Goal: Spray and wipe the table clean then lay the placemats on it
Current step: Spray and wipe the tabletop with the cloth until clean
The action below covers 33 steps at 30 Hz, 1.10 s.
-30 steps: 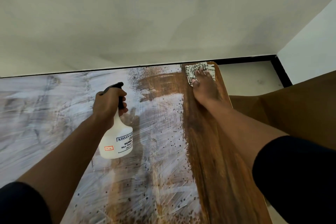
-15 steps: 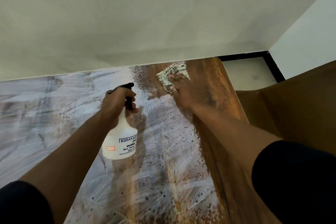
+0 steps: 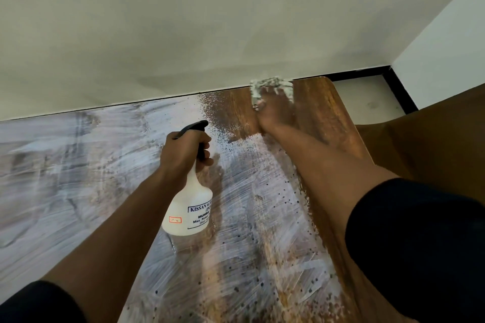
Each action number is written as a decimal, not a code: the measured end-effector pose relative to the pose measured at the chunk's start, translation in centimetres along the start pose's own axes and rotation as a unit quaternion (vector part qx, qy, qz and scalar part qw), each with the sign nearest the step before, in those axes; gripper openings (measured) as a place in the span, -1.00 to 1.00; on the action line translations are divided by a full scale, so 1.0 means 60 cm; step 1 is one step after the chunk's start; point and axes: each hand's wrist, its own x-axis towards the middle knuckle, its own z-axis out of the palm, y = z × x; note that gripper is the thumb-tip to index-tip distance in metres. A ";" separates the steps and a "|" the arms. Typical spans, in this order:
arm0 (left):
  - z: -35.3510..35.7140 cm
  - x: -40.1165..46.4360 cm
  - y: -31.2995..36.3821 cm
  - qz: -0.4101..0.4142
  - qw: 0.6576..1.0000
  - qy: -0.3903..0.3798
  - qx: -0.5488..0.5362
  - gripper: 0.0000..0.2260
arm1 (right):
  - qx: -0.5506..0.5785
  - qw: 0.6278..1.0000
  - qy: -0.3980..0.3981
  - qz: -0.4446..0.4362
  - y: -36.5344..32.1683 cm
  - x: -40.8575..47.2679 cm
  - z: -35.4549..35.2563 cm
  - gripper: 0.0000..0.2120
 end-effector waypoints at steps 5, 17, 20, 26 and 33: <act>0.011 0.006 0.005 -0.002 1.000 -0.005 0.008 -0.59 | -0.058 0.968 -0.078 -0.229 -0.095 -0.058 0.059 -0.53; -0.008 -0.006 0.021 -0.009 1.000 -0.012 -0.014 -0.58 | -0.008 1.000 0.000 -0.010 0.071 0.048 -0.035 -0.53; -0.030 -0.010 0.018 -0.017 1.000 0.006 -0.025 -0.58 | -0.017 0.998 0.049 0.045 0.025 0.023 -0.010 -0.56; -0.066 -0.025 0.009 -0.014 0.999 0.026 -0.038 -0.61 | 0.020 0.988 0.012 -0.151 -0.115 -0.143 0.078 -0.60; -0.083 -0.039 0.008 -0.029 0.999 0.023 -0.020 -0.60 | 0.029 0.982 -0.030 -0.183 -0.046 -0.144 0.047 -0.60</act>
